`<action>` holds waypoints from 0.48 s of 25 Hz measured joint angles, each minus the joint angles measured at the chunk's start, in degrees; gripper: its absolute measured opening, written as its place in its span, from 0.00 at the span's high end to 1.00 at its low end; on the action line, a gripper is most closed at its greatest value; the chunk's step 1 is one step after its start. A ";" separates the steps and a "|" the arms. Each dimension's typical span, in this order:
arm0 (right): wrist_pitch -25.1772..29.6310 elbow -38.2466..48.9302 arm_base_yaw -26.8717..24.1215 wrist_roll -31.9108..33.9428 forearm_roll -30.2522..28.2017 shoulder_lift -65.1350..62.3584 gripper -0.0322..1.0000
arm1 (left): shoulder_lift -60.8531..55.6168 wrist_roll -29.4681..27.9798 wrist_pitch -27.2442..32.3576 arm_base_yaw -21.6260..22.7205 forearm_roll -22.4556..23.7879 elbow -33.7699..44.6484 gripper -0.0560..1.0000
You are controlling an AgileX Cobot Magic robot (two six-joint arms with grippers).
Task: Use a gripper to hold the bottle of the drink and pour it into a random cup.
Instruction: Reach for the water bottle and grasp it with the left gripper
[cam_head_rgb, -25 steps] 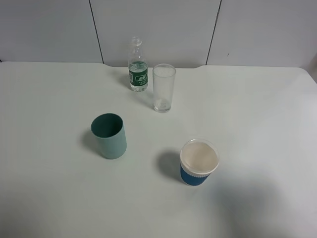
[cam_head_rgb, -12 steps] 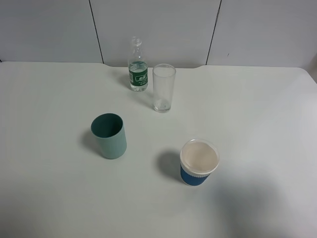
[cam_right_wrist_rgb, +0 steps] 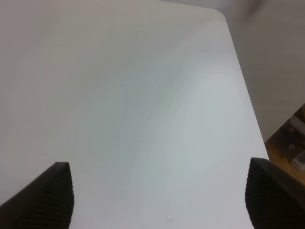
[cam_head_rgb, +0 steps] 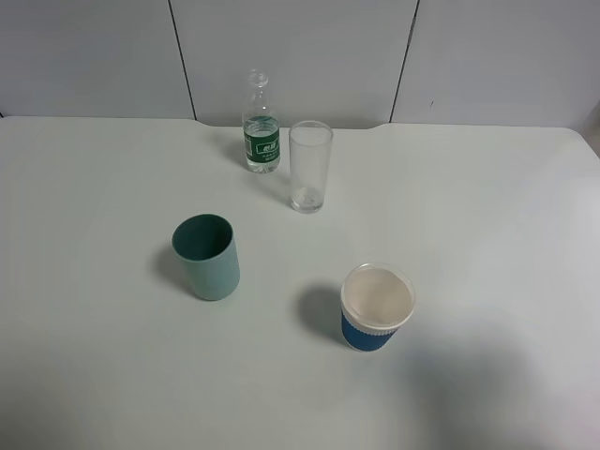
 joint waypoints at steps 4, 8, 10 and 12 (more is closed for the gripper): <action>0.00 0.00 0.00 0.00 0.00 0.00 0.25 | 6.88 0.00 -5.50 0.00 0.06 -1.22 0.12; 0.00 0.00 0.00 0.00 0.00 0.00 0.25 | 14.21 1.72 -12.41 0.00 0.06 -1.29 0.16; 0.00 0.00 0.00 0.00 0.00 0.00 0.25 | 17.78 3.13 -15.67 0.09 0.06 -1.29 0.17; 0.00 0.00 0.00 0.00 0.00 0.00 0.25 | 21.60 4.51 -18.64 0.13 0.06 -1.29 0.17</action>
